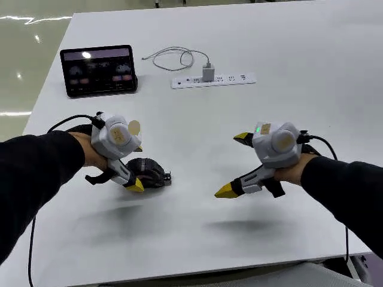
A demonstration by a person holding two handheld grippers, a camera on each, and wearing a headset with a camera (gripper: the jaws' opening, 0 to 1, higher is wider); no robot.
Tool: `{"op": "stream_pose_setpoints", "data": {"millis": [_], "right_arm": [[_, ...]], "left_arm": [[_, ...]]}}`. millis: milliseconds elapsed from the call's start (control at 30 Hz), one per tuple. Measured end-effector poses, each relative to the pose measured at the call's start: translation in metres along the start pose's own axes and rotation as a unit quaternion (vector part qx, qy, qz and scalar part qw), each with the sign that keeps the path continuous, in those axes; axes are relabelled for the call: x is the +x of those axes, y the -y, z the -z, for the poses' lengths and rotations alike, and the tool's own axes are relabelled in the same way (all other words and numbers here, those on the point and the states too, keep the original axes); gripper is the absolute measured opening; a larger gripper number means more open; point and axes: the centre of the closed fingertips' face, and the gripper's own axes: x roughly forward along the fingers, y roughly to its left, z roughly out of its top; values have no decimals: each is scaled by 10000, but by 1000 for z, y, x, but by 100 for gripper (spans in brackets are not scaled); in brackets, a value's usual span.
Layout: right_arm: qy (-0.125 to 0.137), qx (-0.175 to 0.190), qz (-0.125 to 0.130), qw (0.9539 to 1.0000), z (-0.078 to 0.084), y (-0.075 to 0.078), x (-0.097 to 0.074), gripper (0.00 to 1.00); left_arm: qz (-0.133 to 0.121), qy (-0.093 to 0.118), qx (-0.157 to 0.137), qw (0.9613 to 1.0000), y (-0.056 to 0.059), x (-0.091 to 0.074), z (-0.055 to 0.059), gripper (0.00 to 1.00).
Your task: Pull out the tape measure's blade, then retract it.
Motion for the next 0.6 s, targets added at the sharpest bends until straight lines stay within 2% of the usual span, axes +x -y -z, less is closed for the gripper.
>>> {"op": "stream_pose_setpoints", "data": {"millis": [67, 167, 267, 300, 333, 367, 400, 433, 467, 600], "right_arm": [[-99, -129, -119, 9998, -1, -2, 10, 95], [-346, -488, -419, 9973, 1, -14, 25, 96], [-517, -611, -637, 9948, 2, -21, 38, 93], [-499, -618, -626, 9949, -2, -20, 42, 92], [-478, -615, -661, 9948, -6, -20, 46, 91], [-454, -586, -687, 9949, -9, -20, 48, 89], [-399, -495, -730, 9953, -14, -19, 52, 86], [-374, -442, -730, 9956, -18, -17, 54, 85], [-344, -431, -741, 9957, -23, -15, 58, 83], [-285, -491, -753, 9955, -35, -14, 66, 74]], "left_arm": [[-121, -131, 233, 9996, -5, 3, 3, 53], [-15, -118, 211, 9997, -2, 6, 0, 49], [73, -104, 258, 9996, -1, 10, -1, 46], [112, -138, 263, 9995, -1, 11, 0, 43], [330, -173, 243, 9990, 7, 14, 1, 37], [384, -194, 287, 9987, 10, 16, 2, 36], [221, -226, 599, 9977, 4, 18, 3, 36], [192, -239, 645, 9975, 1, 19, 4, 36], [204, -243, 481, 9983, 0, 21, 5, 35], [252, -154, 385, 9988, 0, 21, 5, 35]]}}
